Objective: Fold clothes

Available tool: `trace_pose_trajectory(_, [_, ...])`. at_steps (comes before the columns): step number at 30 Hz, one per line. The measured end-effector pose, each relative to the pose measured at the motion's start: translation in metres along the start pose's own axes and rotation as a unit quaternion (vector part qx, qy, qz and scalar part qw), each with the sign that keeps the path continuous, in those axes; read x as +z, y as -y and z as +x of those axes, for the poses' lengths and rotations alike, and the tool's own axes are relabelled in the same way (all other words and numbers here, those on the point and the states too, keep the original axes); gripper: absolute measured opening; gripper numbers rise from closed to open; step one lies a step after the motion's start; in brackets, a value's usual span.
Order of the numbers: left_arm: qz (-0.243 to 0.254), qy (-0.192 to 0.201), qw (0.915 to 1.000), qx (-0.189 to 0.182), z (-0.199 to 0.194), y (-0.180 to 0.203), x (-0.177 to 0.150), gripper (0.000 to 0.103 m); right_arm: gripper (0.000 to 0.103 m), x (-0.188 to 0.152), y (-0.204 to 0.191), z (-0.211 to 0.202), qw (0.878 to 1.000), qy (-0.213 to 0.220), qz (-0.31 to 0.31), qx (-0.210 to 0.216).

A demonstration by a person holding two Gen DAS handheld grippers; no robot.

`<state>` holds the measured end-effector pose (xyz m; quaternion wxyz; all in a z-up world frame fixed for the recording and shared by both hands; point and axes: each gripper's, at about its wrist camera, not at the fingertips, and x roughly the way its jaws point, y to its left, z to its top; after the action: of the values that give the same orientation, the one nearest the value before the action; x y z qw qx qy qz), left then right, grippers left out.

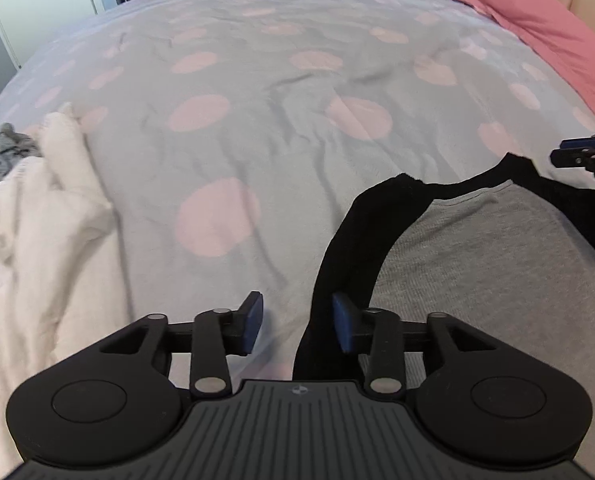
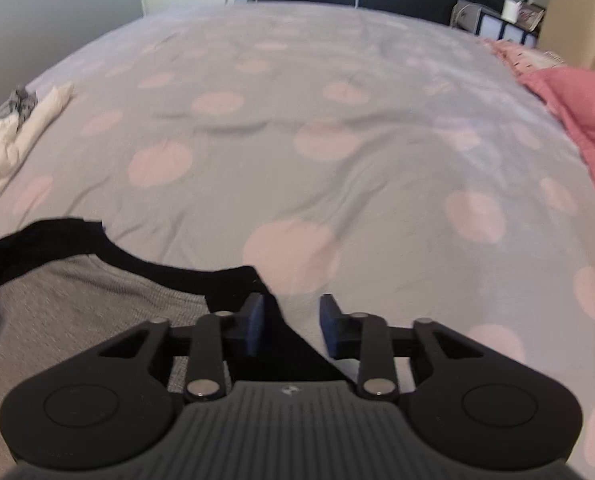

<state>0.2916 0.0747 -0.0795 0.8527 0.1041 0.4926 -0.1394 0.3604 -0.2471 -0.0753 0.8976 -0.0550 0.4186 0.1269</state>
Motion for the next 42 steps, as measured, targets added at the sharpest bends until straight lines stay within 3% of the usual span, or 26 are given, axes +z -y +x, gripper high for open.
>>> trace_pose_trajectory(4, [-0.01,0.012,0.9999,0.0,-0.034,0.001,-0.013,0.037,0.049,-0.009,0.018,-0.032,0.999,0.007,0.038,0.003])
trace_pose_trajectory(8, [-0.012,0.016,0.9998,-0.007,-0.067,0.004,-0.039,0.037,0.054,-0.025,0.022,-0.067,1.0,0.013,0.007,-0.023])
trace_pose_trajectory(14, [-0.008,0.023,0.9996,-0.012,-0.114,0.009,-0.096,0.037,0.076,-0.054,0.032,-0.112,0.999,-0.037,-0.015,-0.022])
trace_pose_trajectory(25, [-0.014,-0.007,0.9989,-0.044,-0.144,0.035,-0.187,0.037,0.076,-0.15,0.049,-0.169,0.993,-0.115,0.016,-0.022])
trace_pose_trajectory(28, [-0.012,-0.017,0.9985,-0.051,-0.146,0.048,-0.207,0.045,0.077,-0.175,0.047,-0.18,0.989,-0.141,0.03,-0.03])
trace_pose_trajectory(31, [-0.021,-0.03,0.9976,-0.058,-0.144,0.059,-0.225,0.047,0.077,-0.201,0.048,-0.191,0.986,-0.152,0.062,-0.017])
trace_pose_trajectory(39, [-0.015,-0.097,0.9943,-0.041,-0.111,0.074,-0.246,0.047,0.077,-0.255,0.051,-0.185,0.971,-0.187,0.147,0.02])
trace_pose_trajectory(42, [-0.024,-0.1,0.9938,-0.041,-0.106,0.072,-0.244,0.045,0.074,-0.261,0.04,-0.182,0.974,-0.19,0.121,0.015])
